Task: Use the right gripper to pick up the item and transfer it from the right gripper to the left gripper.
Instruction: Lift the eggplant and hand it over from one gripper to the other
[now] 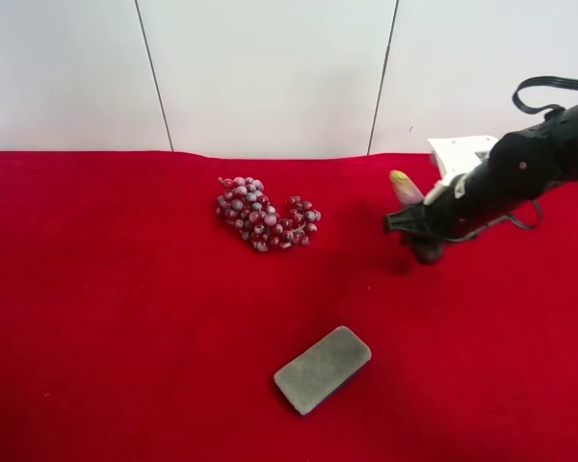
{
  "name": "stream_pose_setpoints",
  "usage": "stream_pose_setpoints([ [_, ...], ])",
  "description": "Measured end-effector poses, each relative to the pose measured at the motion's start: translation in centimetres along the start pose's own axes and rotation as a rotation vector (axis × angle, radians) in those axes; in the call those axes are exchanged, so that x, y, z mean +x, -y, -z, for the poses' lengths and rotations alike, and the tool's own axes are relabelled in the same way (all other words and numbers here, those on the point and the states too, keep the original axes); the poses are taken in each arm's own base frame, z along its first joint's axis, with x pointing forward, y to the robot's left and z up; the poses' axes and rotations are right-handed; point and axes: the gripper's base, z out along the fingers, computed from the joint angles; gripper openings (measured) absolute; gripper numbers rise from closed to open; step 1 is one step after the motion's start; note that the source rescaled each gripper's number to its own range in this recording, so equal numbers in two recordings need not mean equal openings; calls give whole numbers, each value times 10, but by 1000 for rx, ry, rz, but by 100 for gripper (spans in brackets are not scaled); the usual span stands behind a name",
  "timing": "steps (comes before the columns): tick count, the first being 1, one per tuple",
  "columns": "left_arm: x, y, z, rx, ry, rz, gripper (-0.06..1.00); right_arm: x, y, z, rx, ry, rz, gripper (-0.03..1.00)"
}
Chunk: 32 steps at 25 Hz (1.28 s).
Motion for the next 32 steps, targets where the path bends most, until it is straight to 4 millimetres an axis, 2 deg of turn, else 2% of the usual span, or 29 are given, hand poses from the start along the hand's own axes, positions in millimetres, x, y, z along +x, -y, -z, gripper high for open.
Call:
stream_pose_setpoints([
  [9, 0, 0, 0, 0, 0, 0, 100, -20, -55, 15, -121, 244, 261, 1],
  [16, 0, 0, 0, 0, 0, 0, 100, -53, -99, 36, -186, 331, 351, 1],
  [20, 0, 0, 0, 0, 0, 0, 100, -57, -120, 44, -218, 364, 426, 1],
  [25, 0, 0, 0, 0, 0, 0, 100, -55, -136, 49, -242, 381, 497, 1],
  [32, 0, 0, 0, 0, 0, 0, 100, -55, -137, 50, -246, 393, 496, 1],
])
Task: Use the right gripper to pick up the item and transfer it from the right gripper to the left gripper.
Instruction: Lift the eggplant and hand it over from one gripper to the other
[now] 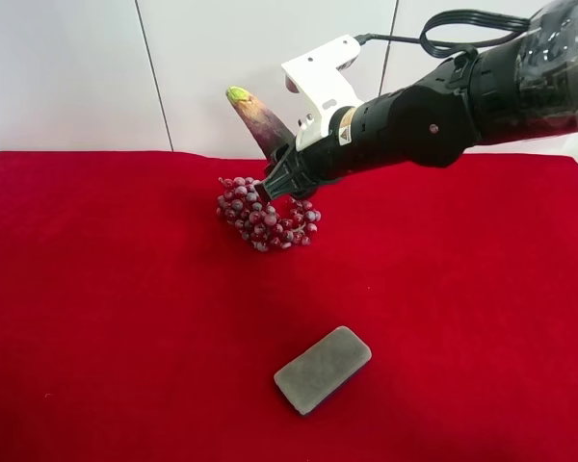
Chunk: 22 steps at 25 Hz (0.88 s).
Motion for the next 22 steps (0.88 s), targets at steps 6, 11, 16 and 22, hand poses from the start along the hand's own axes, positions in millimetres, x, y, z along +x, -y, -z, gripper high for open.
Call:
stream_pose_setpoints([
  [6, 0, 0, 0, 0, 0, 0, 100, -2, -7, 0, -15, 10, 11, 1],
  [11, 0, 0, 0, 0, 0, 0, 100, -5, -24, 1, -51, 16, 37, 1],
  [16, 0, 0, 0, 0, 0, 0, 100, -4, -32, 1, -69, 1, 51, 1],
  [22, 0, 0, 0, -1, 0, 0, 100, -3, -33, 1, -71, -6, 49, 1],
])
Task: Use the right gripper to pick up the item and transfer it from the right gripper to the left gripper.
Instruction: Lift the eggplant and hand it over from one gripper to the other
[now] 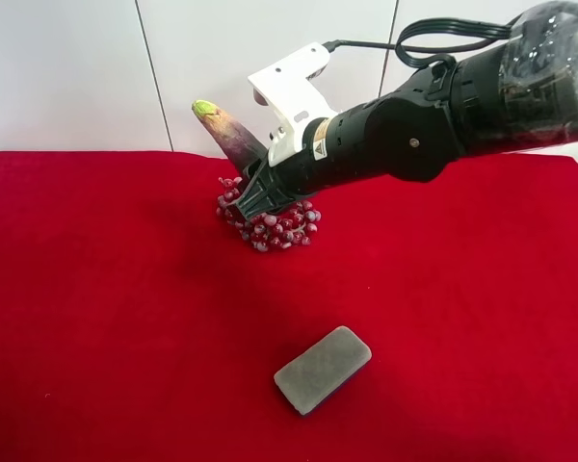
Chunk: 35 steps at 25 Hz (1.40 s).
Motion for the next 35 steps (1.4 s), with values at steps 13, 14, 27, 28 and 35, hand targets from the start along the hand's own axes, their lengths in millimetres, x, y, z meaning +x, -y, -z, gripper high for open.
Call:
stream_pose_setpoints([
  [13, -32, 9, -17, 110, 64, 62, 100, -2, 0, 0, 1, 25, -22, 1],
  [14, -38, 11, -23, 124, 62, 66, 100, -2, 0, 0, 1, 25, -22, 1],
  [27, -80, 14, -142, 147, -32, 176, 100, -4, 0, 0, 2, 49, -22, 1],
  [28, -80, 14, -152, 139, -42, 180, 100, -5, 0, 0, 2, 50, -22, 1],
  [35, -74, 27, -204, 147, -98, 138, 100, -5, 0, 0, 3, 51, -22, 1],
])
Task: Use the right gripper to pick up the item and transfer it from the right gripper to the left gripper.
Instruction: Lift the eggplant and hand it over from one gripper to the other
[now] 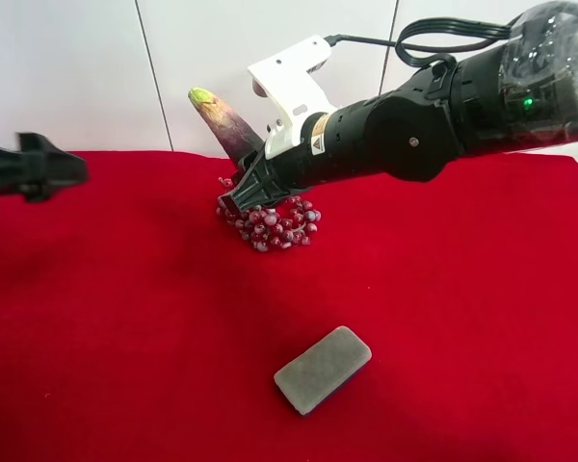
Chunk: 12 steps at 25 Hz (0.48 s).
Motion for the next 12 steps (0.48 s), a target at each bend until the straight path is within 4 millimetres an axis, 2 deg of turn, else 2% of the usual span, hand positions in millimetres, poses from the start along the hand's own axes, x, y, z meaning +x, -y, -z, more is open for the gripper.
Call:
stream_pose_setpoints([
  [6, -14, 43, -24, 126, 27, -100, 100, 0, 0, 0, 0, 0, 0, 1],
  [12, -29, 68, -28, 191, 81, -134, 100, 0, 0, 0, 0, 0, 0, 1],
])
